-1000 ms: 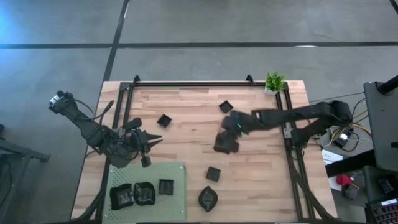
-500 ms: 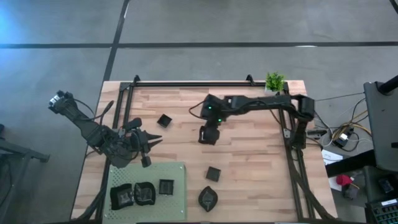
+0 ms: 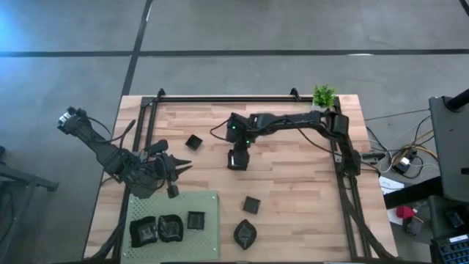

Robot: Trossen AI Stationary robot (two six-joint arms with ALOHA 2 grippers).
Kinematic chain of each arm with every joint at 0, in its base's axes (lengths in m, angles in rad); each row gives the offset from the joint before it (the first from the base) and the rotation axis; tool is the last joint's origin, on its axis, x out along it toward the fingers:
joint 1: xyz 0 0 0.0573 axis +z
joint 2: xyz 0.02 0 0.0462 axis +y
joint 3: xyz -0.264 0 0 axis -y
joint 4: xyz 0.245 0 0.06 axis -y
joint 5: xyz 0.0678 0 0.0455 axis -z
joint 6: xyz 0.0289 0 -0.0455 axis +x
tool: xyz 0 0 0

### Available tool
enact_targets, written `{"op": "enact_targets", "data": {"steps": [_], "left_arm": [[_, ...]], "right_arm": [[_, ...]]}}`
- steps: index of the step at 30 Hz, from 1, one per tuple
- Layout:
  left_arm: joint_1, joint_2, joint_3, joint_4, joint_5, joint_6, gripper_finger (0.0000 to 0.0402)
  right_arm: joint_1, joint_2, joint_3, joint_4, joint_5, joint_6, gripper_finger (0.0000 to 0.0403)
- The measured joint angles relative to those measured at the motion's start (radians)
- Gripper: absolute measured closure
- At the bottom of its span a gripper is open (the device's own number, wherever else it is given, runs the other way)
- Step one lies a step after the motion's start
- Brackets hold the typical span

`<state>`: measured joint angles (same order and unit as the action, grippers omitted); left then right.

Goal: Pick & Place Mini shaped plates
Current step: Stack the black distorted square plate on top of the other black distorted square plate on the shelf

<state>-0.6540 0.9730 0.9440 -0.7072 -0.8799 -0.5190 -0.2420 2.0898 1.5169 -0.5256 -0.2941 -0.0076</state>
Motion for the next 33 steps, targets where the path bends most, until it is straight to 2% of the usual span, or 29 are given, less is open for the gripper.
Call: {"op": "enact_targets", "data": {"steps": [10,22,27,33], "left_arm": [[0.0,0.0,0.0,0.0,0.0,0.0,0.0344],[0.0,0.0,0.0,0.0,0.0,-0.001,0.0344],[0.0,0.0,0.0,-0.001,-0.001,0.002,0.0344],[0.03,0.0,0.0,0.0,-0.001,-0.002,0.0344]], "right_arm": [[0.002,0.006,-0.001,0.001,-0.017,-0.004,0.0387],[0.001,-0.004,-0.002,0.006,-0.017,-0.022,0.0299],[-0.006,-0.067,-0.002,-0.033,-0.019,-0.043,0.029],[-0.004,-0.228,-0.003,-0.159,-0.02,-0.092,0.0294]]}}
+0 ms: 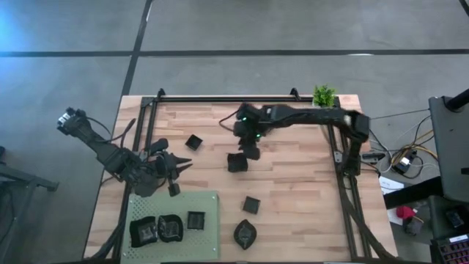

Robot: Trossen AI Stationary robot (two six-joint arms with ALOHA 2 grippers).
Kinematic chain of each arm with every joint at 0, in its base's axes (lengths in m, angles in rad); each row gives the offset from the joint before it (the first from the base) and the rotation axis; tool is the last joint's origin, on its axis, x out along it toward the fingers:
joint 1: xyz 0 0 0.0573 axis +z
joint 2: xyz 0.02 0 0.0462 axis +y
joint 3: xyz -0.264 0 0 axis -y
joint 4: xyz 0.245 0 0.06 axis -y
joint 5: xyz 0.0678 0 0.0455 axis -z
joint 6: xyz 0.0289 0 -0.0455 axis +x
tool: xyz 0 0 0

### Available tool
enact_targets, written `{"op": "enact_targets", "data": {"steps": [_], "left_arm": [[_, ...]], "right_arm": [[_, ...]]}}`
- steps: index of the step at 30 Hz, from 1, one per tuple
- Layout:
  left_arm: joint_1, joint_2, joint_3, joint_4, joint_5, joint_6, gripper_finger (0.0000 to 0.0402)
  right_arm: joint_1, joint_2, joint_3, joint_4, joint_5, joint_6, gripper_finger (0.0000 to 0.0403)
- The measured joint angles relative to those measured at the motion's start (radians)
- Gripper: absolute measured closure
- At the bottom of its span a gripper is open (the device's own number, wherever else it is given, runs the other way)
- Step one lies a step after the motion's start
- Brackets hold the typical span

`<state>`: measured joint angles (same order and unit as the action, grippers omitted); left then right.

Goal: Pick & Place Mini shaped plates
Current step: Stack the black distorted square plate on top of the other black distorted square plate on the shelf

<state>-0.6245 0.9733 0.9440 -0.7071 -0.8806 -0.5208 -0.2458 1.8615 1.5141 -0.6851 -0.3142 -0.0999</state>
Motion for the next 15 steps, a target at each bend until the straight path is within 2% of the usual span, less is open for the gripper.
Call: {"op": "enact_targets", "data": {"steps": [5,15], "left_arm": [[0.09,0.004,0.0,0.029,0.008,-0.003,0.0344],[0.404,0.123,0.0,0.23,0.35,0.233,0.0344]], "right_arm": [[0.011,-0.167,-0.033,-0.038,0.0,-0.017,0.0305],[0.044,-0.482,-0.215,-0.024,0.001,-0.014,0.0322]]}}
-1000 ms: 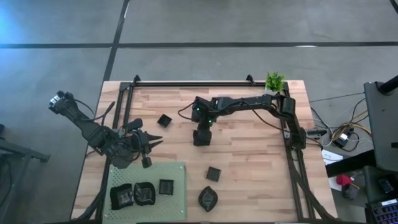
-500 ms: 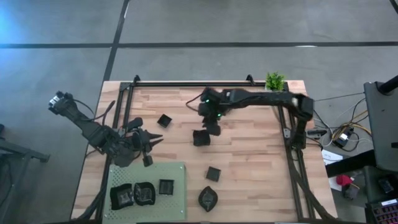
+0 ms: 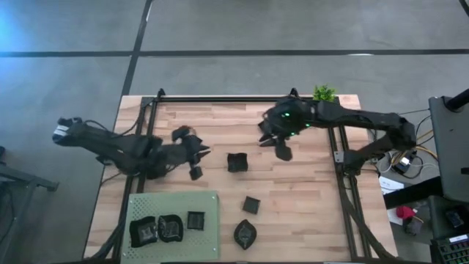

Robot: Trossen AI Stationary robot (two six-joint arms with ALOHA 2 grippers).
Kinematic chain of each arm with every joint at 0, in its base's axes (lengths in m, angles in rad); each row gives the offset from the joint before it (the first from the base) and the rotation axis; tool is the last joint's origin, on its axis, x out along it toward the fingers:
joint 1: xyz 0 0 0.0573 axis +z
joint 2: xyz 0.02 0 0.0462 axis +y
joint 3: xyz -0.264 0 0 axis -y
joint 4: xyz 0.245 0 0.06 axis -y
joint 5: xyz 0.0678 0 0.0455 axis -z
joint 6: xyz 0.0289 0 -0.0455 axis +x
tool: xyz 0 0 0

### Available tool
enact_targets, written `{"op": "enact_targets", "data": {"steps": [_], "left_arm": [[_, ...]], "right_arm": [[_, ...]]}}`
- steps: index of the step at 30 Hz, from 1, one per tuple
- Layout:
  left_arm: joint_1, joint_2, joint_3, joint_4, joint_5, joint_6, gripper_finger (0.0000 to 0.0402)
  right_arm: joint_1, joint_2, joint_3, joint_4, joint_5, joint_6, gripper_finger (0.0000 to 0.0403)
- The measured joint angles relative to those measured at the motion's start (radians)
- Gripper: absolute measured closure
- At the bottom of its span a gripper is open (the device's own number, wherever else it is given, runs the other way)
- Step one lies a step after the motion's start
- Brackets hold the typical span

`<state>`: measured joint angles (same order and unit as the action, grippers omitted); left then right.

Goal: Pick & Place Mini shaped plates
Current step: Stack the black distorted square plate on top of the other black distorted square plate on the shelf

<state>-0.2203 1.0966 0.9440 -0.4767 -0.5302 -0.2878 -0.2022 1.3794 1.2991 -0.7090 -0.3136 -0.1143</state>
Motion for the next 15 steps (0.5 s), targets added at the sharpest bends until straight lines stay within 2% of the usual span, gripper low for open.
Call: {"op": "enact_targets", "data": {"steps": [9,15], "left_arm": [[0.2,0.2,0.0,0.211,0.289,0.162,0.0344],[0.241,0.335,0.0,0.267,0.312,0.168,0.0344]], "right_arm": [[0.013,-0.203,-0.155,0.039,0.0,0.002,0.0331],[0.013,-0.299,-0.244,0.096,0.0,0.002,0.0326]]}}
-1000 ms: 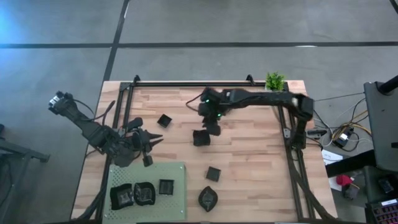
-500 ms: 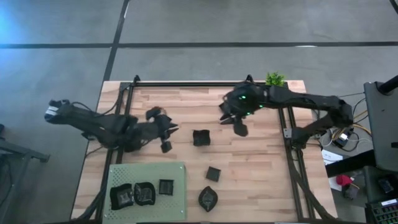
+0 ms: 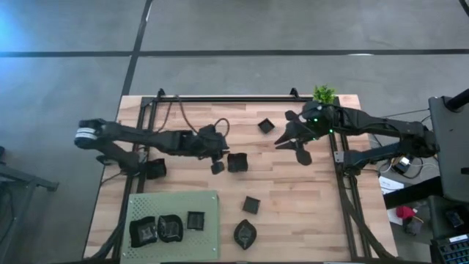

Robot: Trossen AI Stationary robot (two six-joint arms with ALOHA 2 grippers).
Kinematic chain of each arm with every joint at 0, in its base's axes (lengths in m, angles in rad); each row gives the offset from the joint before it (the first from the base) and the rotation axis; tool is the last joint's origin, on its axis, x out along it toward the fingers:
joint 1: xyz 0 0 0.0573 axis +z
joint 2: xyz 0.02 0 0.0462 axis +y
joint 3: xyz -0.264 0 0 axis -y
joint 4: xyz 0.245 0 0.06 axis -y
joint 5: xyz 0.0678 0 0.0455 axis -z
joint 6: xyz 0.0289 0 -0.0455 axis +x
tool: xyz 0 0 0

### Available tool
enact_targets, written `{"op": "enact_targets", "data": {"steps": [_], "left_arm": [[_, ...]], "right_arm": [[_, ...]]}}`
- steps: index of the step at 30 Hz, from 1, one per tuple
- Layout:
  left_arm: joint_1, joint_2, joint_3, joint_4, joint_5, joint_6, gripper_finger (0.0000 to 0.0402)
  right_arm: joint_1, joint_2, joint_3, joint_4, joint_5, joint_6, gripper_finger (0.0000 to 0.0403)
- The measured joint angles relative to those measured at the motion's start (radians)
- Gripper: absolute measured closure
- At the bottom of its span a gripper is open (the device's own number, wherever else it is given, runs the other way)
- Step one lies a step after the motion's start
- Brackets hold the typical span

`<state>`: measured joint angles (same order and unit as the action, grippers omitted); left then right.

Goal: Pick & Place Mini shaped plates
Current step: Stack the black distorted square plate on top of the other black distorted square plate on the shelf

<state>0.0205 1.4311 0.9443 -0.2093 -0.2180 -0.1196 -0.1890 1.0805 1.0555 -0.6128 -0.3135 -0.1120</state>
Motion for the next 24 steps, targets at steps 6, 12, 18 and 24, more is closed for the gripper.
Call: {"op": "enact_targets", "data": {"steps": [6,12,18,24], "left_arm": [[0.004,0.11,0.012,0.011,0.001,0.001,0.0344],[0.013,0.195,0.045,0.03,-0.004,0.017,0.0344],[0.049,0.269,0.052,0.057,-0.007,0.017,0.0344],[0.073,0.292,0.052,0.072,-0.005,0.016,0.0344]], "right_arm": [[0.0,-0.048,-0.044,0.035,0.0,0.003,0.033],[0.0,-0.056,-0.052,0.048,0.0,0.005,0.0335],[0.0,-0.044,-0.051,0.054,0.0,0.005,0.033],[0.0,-0.04,-0.051,0.054,0.0,0.005,0.0335]]}}
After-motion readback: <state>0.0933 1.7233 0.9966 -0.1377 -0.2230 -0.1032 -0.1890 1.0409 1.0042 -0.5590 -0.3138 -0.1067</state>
